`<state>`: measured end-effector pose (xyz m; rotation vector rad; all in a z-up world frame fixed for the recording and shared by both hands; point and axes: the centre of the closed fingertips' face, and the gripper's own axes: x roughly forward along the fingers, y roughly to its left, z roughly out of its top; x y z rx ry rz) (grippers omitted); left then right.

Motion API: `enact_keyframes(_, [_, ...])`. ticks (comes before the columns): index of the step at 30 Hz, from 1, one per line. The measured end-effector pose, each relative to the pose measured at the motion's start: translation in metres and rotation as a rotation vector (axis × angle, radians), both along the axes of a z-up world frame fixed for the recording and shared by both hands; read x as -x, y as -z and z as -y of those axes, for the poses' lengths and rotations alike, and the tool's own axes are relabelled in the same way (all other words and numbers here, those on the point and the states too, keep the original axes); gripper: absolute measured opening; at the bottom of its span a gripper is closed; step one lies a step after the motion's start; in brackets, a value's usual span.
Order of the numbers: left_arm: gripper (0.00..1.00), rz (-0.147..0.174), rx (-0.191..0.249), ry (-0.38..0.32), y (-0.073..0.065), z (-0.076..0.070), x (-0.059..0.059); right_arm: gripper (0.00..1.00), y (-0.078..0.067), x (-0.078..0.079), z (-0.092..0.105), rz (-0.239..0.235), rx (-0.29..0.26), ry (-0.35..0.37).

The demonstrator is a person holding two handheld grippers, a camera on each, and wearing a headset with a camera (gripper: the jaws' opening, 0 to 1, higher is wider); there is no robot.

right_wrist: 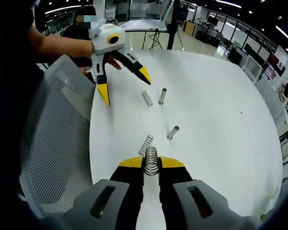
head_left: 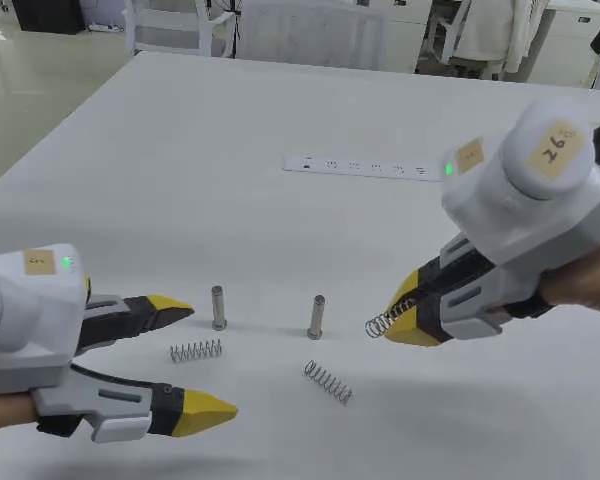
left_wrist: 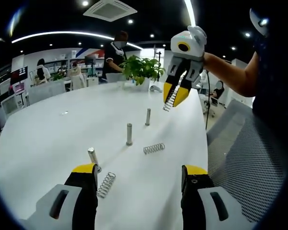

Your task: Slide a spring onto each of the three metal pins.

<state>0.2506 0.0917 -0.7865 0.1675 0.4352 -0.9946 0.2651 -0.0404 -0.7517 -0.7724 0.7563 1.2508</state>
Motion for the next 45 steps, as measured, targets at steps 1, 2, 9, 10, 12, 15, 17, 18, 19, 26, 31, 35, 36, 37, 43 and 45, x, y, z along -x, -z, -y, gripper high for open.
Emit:
enact_keyframes(1, [0.67,-0.001,0.001,-0.002,0.0,0.0,0.0,0.09,0.0,-0.001,0.001,0.001,0.001,0.002])
enact_keyframes(2, [0.67,-0.001,0.003,-0.003,0.0,0.0,0.0,0.09,-0.001,-0.002,0.003,0.004,0.003,0.007])
enact_keyframes(9, [0.67,-0.004,0.005,-0.011,0.002,0.0,0.0,0.09,-0.005,-0.008,0.016,0.013,0.018,0.028])
enact_keyframes(10, [0.67,-0.004,0.006,-0.012,0.002,0.0,0.0,0.09,-0.005,-0.008,0.018,0.013,0.019,0.032])
enact_keyframes(12, [0.67,-0.005,0.005,-0.012,0.002,0.0,0.0,0.09,-0.006,-0.01,0.022,0.015,0.026,0.037])
enact_keyframes(15, [0.67,-0.006,0.003,-0.012,0.003,0.0,0.0,0.09,-0.007,-0.012,0.027,0.015,0.036,0.043])
enact_keyframes(17, [0.67,-0.007,0.003,-0.013,0.003,-0.001,0.0,0.09,-0.008,-0.014,0.031,0.018,0.045,0.046])
enact_keyframes(18, [0.67,-0.007,0.003,-0.014,0.004,-0.001,0.0,0.09,-0.008,-0.015,0.032,0.018,0.048,0.047])
enact_keyframes(19, [0.67,-0.007,0.003,-0.015,0.004,-0.001,-0.001,0.09,-0.009,-0.016,0.034,0.02,0.052,0.049])
enact_keyframes(26, [0.67,-0.007,0.001,-0.021,0.004,-0.002,-0.001,0.09,-0.011,-0.022,0.045,0.022,0.084,0.053])
enact_keyframes(31, [0.67,-0.007,0.0,-0.025,0.005,-0.003,-0.001,0.09,-0.011,-0.027,0.051,0.019,0.104,0.058])
enact_keyframes(35, [0.67,-0.003,0.002,-0.03,0.004,-0.003,-0.003,0.09,-0.012,-0.033,0.055,0.018,0.125,0.058])
enact_keyframes(36, [0.67,-0.003,0.004,-0.031,0.004,-0.003,-0.003,0.09,-0.012,-0.034,0.056,0.02,0.131,0.058])
enact_keyframes(37, [0.67,-0.001,0.005,-0.032,0.004,-0.003,-0.003,0.09,-0.012,-0.037,0.057,0.021,0.139,0.057])
enact_keyframes(43, [0.68,0.002,0.009,-0.036,0.003,-0.003,-0.004,0.09,-0.008,-0.047,0.063,0.009,0.187,0.055])
enact_keyframes(45, [0.68,0.002,0.009,-0.034,0.003,-0.002,-0.003,0.09,-0.004,-0.051,0.067,0.008,0.22,0.048])
